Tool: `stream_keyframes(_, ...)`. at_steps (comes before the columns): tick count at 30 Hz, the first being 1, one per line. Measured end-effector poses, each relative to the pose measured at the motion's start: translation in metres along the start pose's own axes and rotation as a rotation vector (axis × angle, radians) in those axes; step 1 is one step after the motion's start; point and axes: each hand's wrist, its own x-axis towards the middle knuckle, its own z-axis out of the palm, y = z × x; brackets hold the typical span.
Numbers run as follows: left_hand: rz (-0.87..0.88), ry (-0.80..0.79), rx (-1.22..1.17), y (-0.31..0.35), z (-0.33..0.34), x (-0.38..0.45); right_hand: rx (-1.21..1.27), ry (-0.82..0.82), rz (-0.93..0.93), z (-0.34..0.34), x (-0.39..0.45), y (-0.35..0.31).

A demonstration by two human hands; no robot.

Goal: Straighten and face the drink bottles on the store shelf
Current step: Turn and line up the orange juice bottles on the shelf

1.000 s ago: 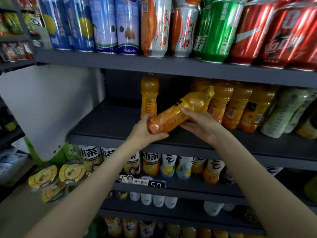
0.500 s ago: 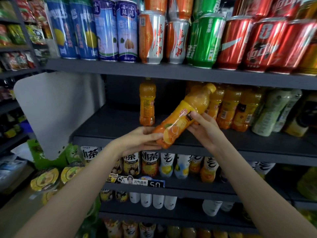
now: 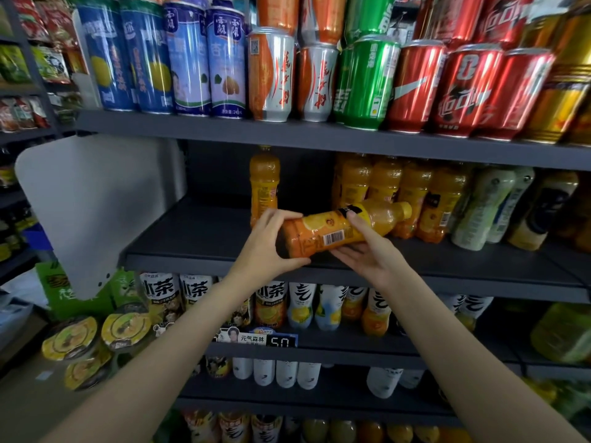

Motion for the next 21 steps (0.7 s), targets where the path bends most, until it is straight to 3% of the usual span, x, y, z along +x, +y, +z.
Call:
stream_keyframes(5, -0.108, -0.12, -0.286, -0.008, -0.007, 0.005, -0.098, -0.088, -0.166, -0.014, -0.004, -0.013)
stream_keyframes(14, -0.172, -0.193, -0.475, 0.0, 0.003, 0.014, -0.752, -0.178, -0.607, -0.01, -0.017, -0.028)
stream_keyframes(21, -0.184, -0.036, -0.725, 0.041, -0.002, 0.023, -1.504, 0.138, -1.096, 0.002, -0.008, -0.004)
